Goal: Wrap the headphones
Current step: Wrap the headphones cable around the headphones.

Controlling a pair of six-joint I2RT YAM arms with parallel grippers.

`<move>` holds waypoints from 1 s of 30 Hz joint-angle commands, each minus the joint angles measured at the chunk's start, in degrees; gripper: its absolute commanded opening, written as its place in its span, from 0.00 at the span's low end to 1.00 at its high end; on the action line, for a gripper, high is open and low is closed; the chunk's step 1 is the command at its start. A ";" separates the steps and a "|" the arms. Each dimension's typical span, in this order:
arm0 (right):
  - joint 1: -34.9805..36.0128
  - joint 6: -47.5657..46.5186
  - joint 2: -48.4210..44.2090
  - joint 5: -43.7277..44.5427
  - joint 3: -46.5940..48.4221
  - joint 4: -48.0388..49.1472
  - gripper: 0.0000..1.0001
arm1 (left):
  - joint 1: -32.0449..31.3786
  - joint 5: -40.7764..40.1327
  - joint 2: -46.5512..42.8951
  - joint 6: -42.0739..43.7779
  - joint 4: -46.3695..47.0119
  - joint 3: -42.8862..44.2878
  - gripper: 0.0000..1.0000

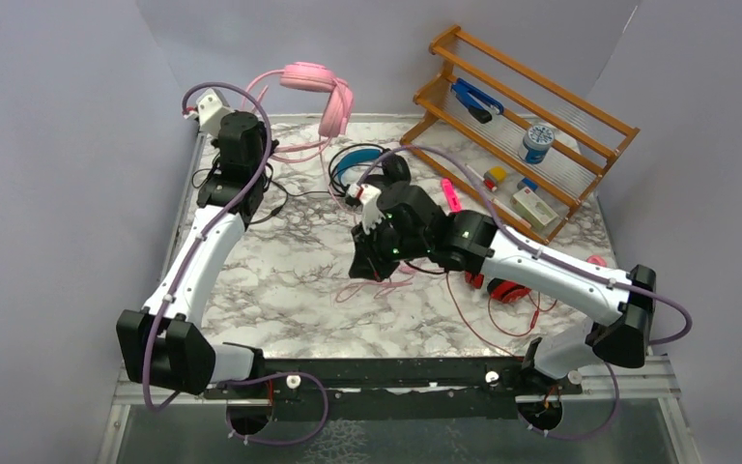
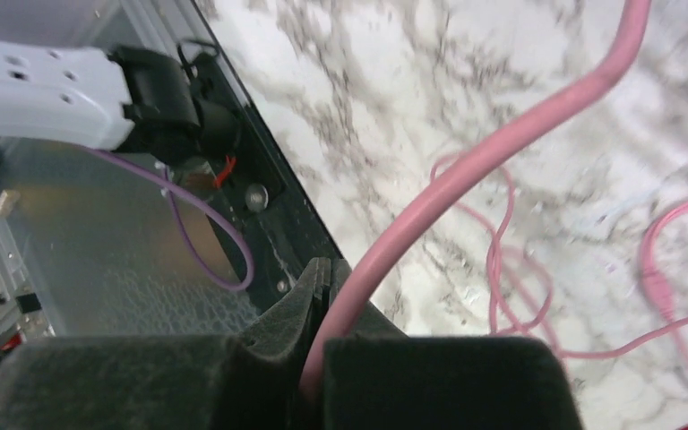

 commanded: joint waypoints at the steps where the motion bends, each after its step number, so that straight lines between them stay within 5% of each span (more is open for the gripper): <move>1: 0.58 -8.87 -1.96 5.91 10.55 -7.29 0.01 | -0.03 8.94 2.56 5.82 3.15 2.65 0.00; 8: 0.58 -18.48 3.66 21.65 28.15 -16.48 0.01 | -0.91 19.34 0.48 15.80 -0.52 -1.06 0.00; 21: -0.23 -32.02 14.70 34.49 49.16 -17.04 0.01 | -4.50 39.12 -7.00 28.94 -9.82 -6.90 0.00; 30: -10.88 -34.28 10.02 20.20 43.29 -11.19 0.01 | -5.12 44.07 -11.24 32.04 -14.17 -9.97 0.00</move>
